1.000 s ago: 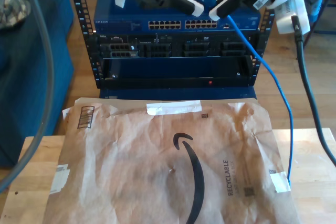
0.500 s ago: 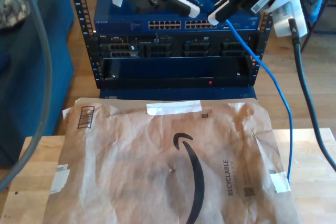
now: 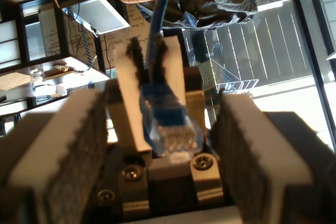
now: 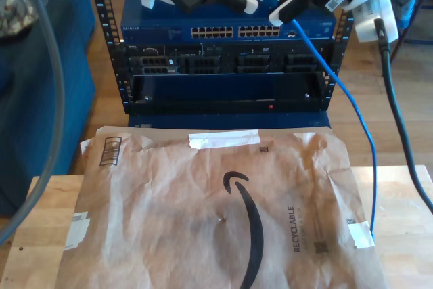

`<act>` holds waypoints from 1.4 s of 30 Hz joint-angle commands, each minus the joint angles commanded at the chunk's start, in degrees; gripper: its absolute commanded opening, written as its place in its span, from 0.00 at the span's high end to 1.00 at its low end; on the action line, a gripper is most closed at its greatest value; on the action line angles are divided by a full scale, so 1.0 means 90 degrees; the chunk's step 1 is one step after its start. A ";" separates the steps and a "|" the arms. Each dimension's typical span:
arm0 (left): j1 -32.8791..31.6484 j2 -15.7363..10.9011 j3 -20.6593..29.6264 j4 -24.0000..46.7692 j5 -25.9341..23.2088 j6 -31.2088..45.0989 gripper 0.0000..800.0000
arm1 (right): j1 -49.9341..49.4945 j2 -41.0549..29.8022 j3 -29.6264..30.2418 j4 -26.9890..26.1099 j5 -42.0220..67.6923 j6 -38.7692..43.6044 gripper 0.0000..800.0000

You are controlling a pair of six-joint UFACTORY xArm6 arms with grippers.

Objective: Grab the cable and plug it in

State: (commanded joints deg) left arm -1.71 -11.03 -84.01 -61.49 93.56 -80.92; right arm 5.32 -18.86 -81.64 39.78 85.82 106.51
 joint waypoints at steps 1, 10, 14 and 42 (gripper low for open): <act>0.0000 0.0000 0.0000 0.0000 0.0000 0.0020 0.65 | 0.0000 0.0010 0.0000 0.0000 0.0000 0.0000 0.99; 0.0000 0.0000 0.0010 -0.0020 0.0010 0.0039 0.67 | 0.0000 0.0020 0.0000 0.0000 -0.0010 0.0000 0.99; 0.0000 0.0000 0.0010 -0.0010 0.0010 0.0039 0.74 | 0.0000 0.0010 0.0000 0.0000 -0.0010 0.0000 0.99; 0.0117 -0.0010 0.0098 -0.0029 -0.0049 -0.0068 0.99 | -0.0059 -0.0088 -0.0381 -0.0039 -0.0068 -0.0527 0.00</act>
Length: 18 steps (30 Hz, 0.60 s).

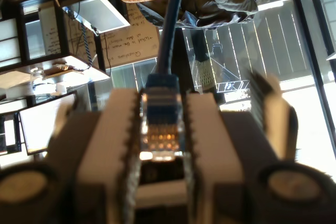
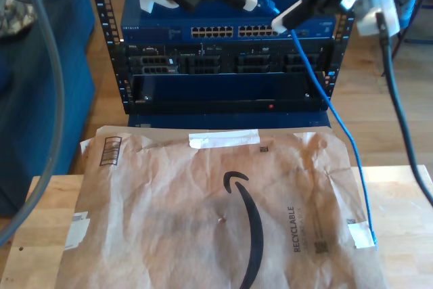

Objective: Grab the cable and plug it in

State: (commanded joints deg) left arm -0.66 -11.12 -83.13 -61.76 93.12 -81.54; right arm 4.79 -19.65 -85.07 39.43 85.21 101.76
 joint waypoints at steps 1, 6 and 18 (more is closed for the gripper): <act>0.0059 0.0000 0.0000 0.0000 -0.0020 -0.0049 0.99 | -0.0010 -0.0098 -0.0029 0.0000 0.0000 -0.0098 0.00; 0.0176 0.0068 -0.0010 0.0010 -0.0029 -0.0645 1.00 | -0.0020 -0.0186 0.0068 -0.0020 -0.0068 -0.0254 0.00; 0.0791 0.0811 -0.0264 -0.0996 0.1172 -0.1788 1.00 | 0.0010 -0.1709 0.1231 0.0010 -0.0518 -0.1915 0.00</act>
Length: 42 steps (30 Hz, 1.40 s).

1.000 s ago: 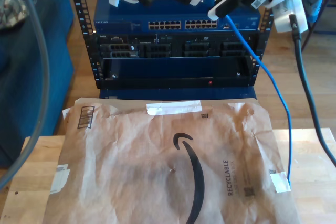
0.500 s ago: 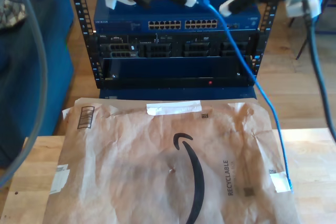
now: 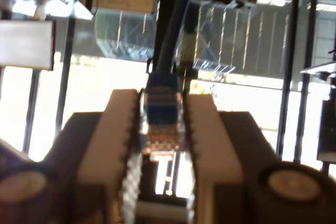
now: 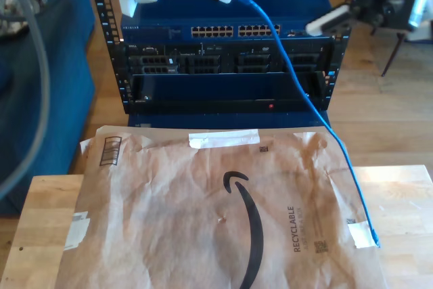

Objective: Grab the cable and plug it in

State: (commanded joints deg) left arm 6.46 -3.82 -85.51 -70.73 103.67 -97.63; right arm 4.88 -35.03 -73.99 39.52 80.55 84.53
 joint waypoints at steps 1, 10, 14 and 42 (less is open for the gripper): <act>0.0020 0.0049 -0.0059 -0.0059 0.0137 -0.0117 1.00 | 0.0000 -0.0127 0.0117 -0.0010 -0.0186 -0.0010 0.00; 0.0147 0.0274 -0.0234 -0.0391 0.0889 -0.0518 1.00 | 0.0107 -0.0606 0.0684 0.0010 -0.2032 0.0010 0.00; 0.0254 0.0391 -0.0313 -0.0625 0.1192 -0.0635 1.00 | 0.0391 -0.0664 0.0830 0.0000 -0.2393 -0.0010 0.00; 0.0606 0.1348 -0.0293 -0.2344 0.2383 -0.1670 0.98 | 0.2676 -0.0879 0.2354 -0.0010 -0.5372 -0.1377 0.00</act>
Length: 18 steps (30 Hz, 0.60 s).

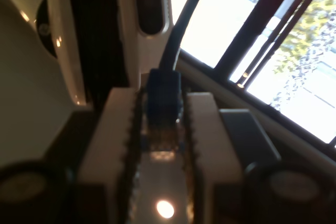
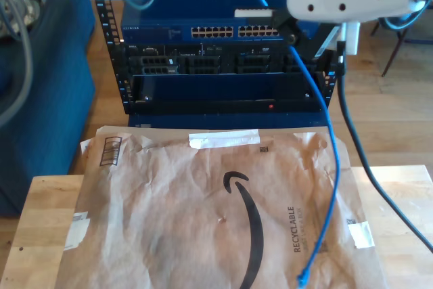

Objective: Grab the cable and plug it in

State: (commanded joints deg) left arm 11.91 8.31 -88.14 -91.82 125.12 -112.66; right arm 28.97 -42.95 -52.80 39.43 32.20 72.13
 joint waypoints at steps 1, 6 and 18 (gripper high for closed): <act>0.0000 0.0020 0.0000 0.0000 0.0010 0.0000 0.98 | 0.0147 0.0010 0.0010 0.0000 -0.0166 -0.0068 0.01; 0.0000 0.0078 0.0000 -0.0010 0.0215 0.0000 0.97 | 0.0264 0.0088 0.0029 0.0000 -0.0352 -0.0147 0.01; 0.0000 0.0147 0.0029 -0.0332 0.0488 -0.0010 0.96 | 0.0400 0.0127 0.0117 0.0000 -0.0840 -0.0147 0.20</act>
State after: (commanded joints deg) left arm 11.91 9.63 -87.88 -94.81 129.52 -112.75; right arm 32.57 -41.80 -51.75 39.43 24.64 70.81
